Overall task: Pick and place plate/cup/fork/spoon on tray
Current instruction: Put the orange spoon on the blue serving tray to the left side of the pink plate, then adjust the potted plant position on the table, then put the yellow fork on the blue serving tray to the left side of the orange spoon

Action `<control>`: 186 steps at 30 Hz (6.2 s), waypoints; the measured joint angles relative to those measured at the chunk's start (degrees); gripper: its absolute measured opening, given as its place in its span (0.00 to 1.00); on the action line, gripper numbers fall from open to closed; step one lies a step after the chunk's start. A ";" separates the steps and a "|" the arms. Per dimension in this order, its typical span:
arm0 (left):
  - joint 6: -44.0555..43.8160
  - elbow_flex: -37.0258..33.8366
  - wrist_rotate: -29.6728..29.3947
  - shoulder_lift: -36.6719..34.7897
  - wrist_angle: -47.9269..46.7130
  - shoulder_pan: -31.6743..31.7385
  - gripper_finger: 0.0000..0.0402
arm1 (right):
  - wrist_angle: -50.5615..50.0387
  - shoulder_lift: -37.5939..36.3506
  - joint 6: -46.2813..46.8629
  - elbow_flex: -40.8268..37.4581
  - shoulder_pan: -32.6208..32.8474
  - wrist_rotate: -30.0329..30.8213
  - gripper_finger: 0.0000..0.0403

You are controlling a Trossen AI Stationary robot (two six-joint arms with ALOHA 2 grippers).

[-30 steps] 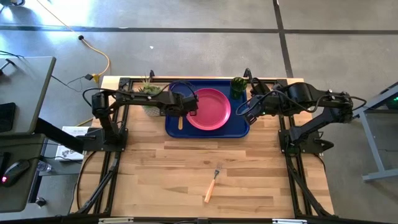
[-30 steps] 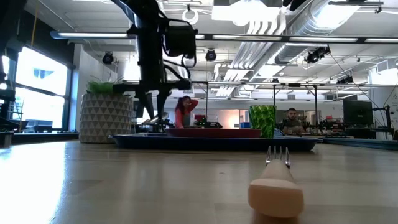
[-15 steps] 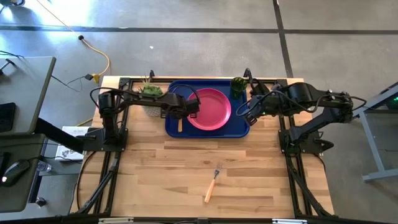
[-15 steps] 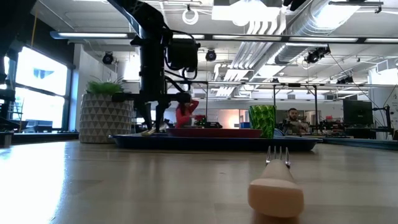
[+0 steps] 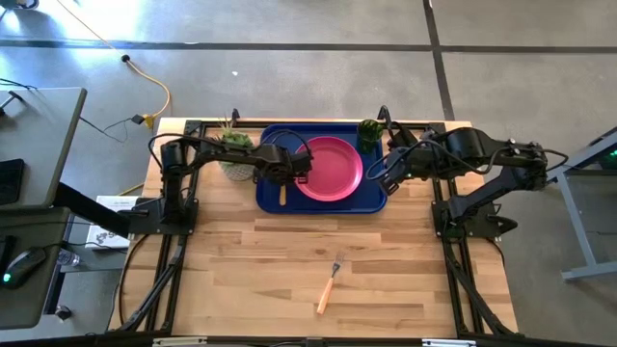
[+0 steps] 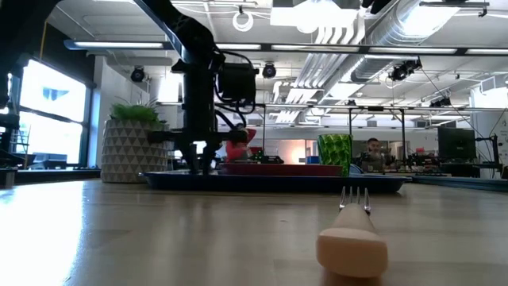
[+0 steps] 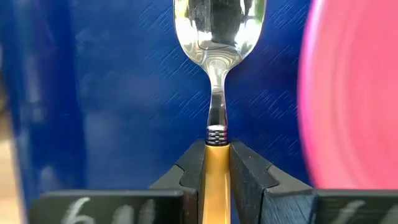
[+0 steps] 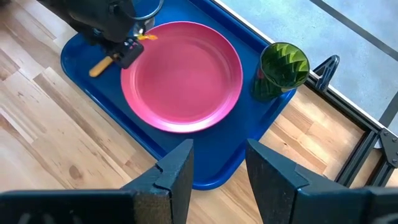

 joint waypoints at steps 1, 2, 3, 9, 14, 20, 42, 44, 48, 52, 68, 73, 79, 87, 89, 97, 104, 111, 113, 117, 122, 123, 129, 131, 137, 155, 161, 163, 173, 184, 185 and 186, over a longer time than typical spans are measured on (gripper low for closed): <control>0.17 0.00 0.06 -0.13 -0.44 -0.04 0.10 | 0.00 -0.01 0.00 0.00 0.00 -0.04 0.34; 0.37 0.00 0.04 -0.13 -0.24 -0.04 0.10 | 0.00 -0.01 0.00 0.00 0.00 -0.07 0.34; 0.41 0.00 -0.01 -0.13 0.03 -0.04 0.10 | 0.00 -0.01 0.00 0.00 0.00 -0.06 0.34; 0.45 0.00 -1.24 -0.13 -0.08 0.37 0.10 | 0.00 -0.01 0.00 0.00 0.00 -0.12 0.34; 0.46 0.02 -1.27 -0.13 0.54 0.46 0.12 | 0.00 -0.01 0.00 0.00 0.00 -0.12 0.34; 0.35 0.02 -0.09 -0.13 0.54 0.44 0.19 | 0.00 -0.01 -0.01 0.00 0.00 -0.12 0.34; 1.93 0.04 -0.16 -2.71 -2.41 -0.06 0.26 | 0.00 -0.01 -0.04 0.00 0.00 -0.09 0.34; 2.07 0.07 -0.20 -3.44 -2.33 -0.09 0.26 | 0.00 0.02 -0.04 0.00 0.00 -0.12 0.34; 2.78 0.06 0.34 -4.75 -3.45 -0.20 0.26 | -0.01 0.02 -0.04 0.00 0.00 -0.17 0.34; 3.51 0.07 0.54 -6.87 -3.00 -1.00 0.26 | 0.00 0.02 -0.04 0.00 0.00 -0.47 0.34; 9.53 0.04 0.72 -21.60 -2.93 -6.13 0.26 | 0.20 0.02 -4.48 0.00 0.02 -11.68 0.34; 14.48 0.04 -2.80 -28.14 -3.12 -8.90 0.26 | 2.51 0.01 -3.99 0.00 0.02 -12.11 0.34; 21.01 0.04 -5.89 -32.41 -4.53 -8.91 0.26 | 8.15 0.00 -0.14 0.00 0.02 -12.11 0.34; 23.49 0.04 -6.34 -31.45 -15.96 -6.92 0.26 | 10.86 0.02 6.98 0.00 0.02 -9.13 0.34; 24.99 -0.02 -6.42 -30.36 -18.21 -5.97 0.26 | 10.84 0.02 9.19 0.00 0.02 -7.47 0.34; 34.79 0.00 -6.34 -25.33 -19.77 -2.51 0.26 | 10.81 0.43 16.89 0.00 0.00 -1.61 0.34; 43.06 0.00 -6.58 -21.48 -23.54 -0.12 0.26 | 10.63 2.36 21.84 0.01 0.00 -0.04 0.34; 45.96 -4.78 -7.64 -21.05 -23.56 2.39 0.26 | 10.51 4.00 23.41 0.02 -0.02 0.54 0.34; 46.81 -5.94 -7.61 -21.06 -22.73 2.70 0.26 | 10.51 4.32 24.11 0.00 -0.46 0.58 0.34; 46.95 -6.67 -7.93 -21.05 -21.40 2.78 0.26 | 10.51 4.25 24.11 0.00 -2.12 0.74 0.34; 46.19 -6.67 -9.58 -21.05 -20.31 3.27 0.26 | 10.51 4.26 22.12 0.01 -4.33 -0.11 0.34; 45.97 -6.67 -10.07 -21.05 -20.29 3.60 0.26 | 10.51 4.26 21.53 0.00 -4.64 -0.47 0.34; 46.33 -6.67 -11.23 -21.05 -20.55 6.93 0.26 | 10.51 4.26 20.41 0.01 -5.25 -0.77 0.34; 47.06 -6.67 -11.10 -21.05 -20.59 8.06 0.26 | 10.51 4.26 19.69 0.00 -5.25 -0.89 0.34; 48.83 -6.67 -11.13 -21.05 -21.64 11.30 0.26 | 10.51 4.26 19.47 0.00 -5.25 -1.21 0.34; 51.67 -6.67 -11.78 -23.45 -22.62 10.44 0.26 | 11.98 4.23 19.53 0.01 -5.18 -4.46 0.34; 49.91 -6.67 -9.38 -28.46 -23.17 7.15 0.26 | 16.57 4.45 20.35 0.02 -3.91 -8.51 0.34; 49.69 -6.67 -8.75 -30.83 -23.20 5.47 0.26 | 17.11 4.69 21.74 0.02 -2.65 -9.49 0.34; 45.22 -6.64 -5.77 -41.72 -23.20 -3.67 0.26 | 16.70 10.18 33.40 0.04 4.14 -12.13 0.34; 43.78 -6.64 -2.31 -47.91 -23.14 -10.43 0.26 | 16.96 21.28 51.07 0.04 11.68 -17.96 0.34; 43.72 -6.64 -2.29 -48.23 -23.15 -10.89 0.26 | 17.00 22.28 52.54 0.04 12.24 -18.87 0.34; 43.72 -6.64 -2.29 -48.47 -23.15 -11.26 0.26 | 17.04 23.28 54.09 0.04 12.86 -19.61 0.34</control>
